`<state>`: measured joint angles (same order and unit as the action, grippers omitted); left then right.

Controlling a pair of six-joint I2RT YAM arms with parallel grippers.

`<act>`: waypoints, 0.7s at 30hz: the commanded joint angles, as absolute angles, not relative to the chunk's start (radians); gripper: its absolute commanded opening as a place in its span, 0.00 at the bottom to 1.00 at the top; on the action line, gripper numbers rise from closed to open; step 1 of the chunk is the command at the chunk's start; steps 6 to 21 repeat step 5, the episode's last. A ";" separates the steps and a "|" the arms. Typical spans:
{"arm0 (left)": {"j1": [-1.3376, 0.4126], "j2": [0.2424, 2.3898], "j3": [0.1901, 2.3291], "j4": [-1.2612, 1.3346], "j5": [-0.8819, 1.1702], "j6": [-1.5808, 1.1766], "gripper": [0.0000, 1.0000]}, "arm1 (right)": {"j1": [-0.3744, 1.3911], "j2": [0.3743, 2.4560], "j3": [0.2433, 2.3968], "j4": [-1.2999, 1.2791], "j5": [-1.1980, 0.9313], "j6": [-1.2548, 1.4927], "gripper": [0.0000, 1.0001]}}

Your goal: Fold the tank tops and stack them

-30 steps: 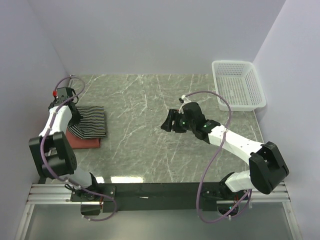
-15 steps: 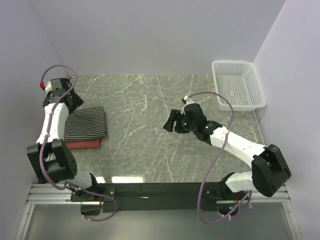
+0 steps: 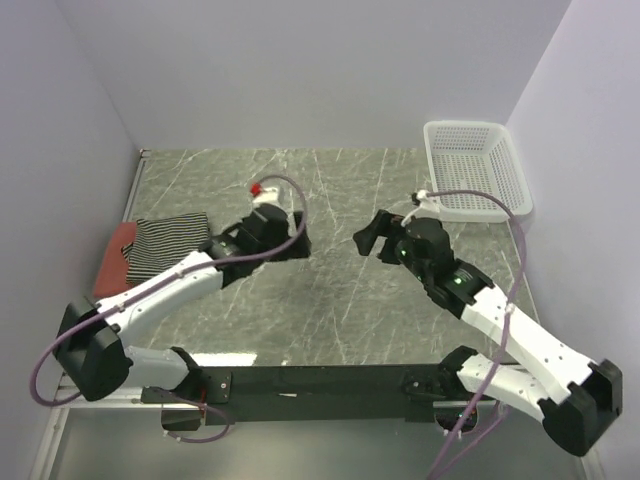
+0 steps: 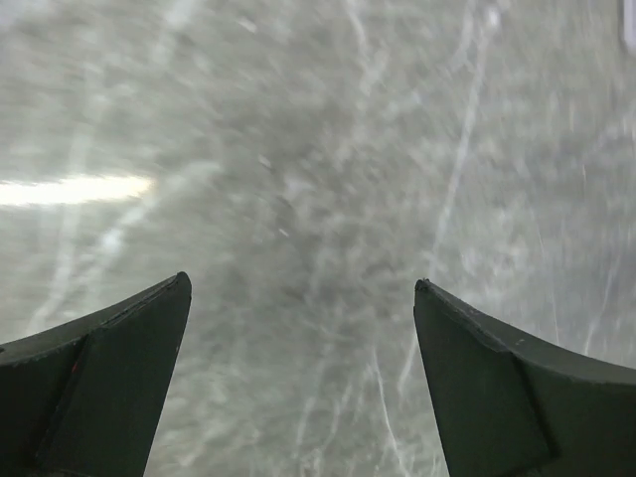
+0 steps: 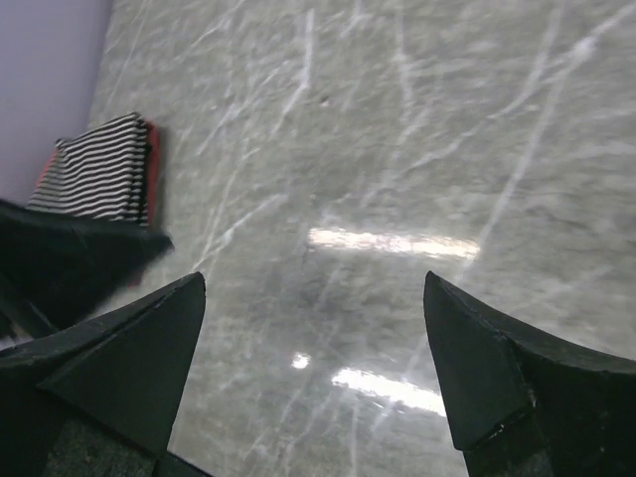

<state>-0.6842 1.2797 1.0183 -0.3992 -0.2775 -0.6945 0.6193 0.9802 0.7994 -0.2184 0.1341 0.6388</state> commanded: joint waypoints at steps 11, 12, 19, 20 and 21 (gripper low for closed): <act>-0.782 1.275 0.963 -0.230 -0.235 -0.755 0.99 | 0.618 0.868 0.735 -0.296 0.365 0.701 1.00; -0.782 1.275 0.963 -0.230 -0.235 -0.755 0.99 | 0.618 0.868 0.735 -0.296 0.365 0.701 1.00; -0.782 1.275 0.963 -0.230 -0.235 -0.755 0.99 | 0.618 0.868 0.735 -0.296 0.365 0.701 1.00; -0.782 1.275 0.963 -0.230 -0.235 -0.755 0.99 | 0.618 0.868 0.735 -0.296 0.365 0.701 1.00; -0.782 1.275 0.963 -0.230 -0.235 -0.755 0.99 | 0.618 0.868 0.735 -0.296 0.365 0.701 1.00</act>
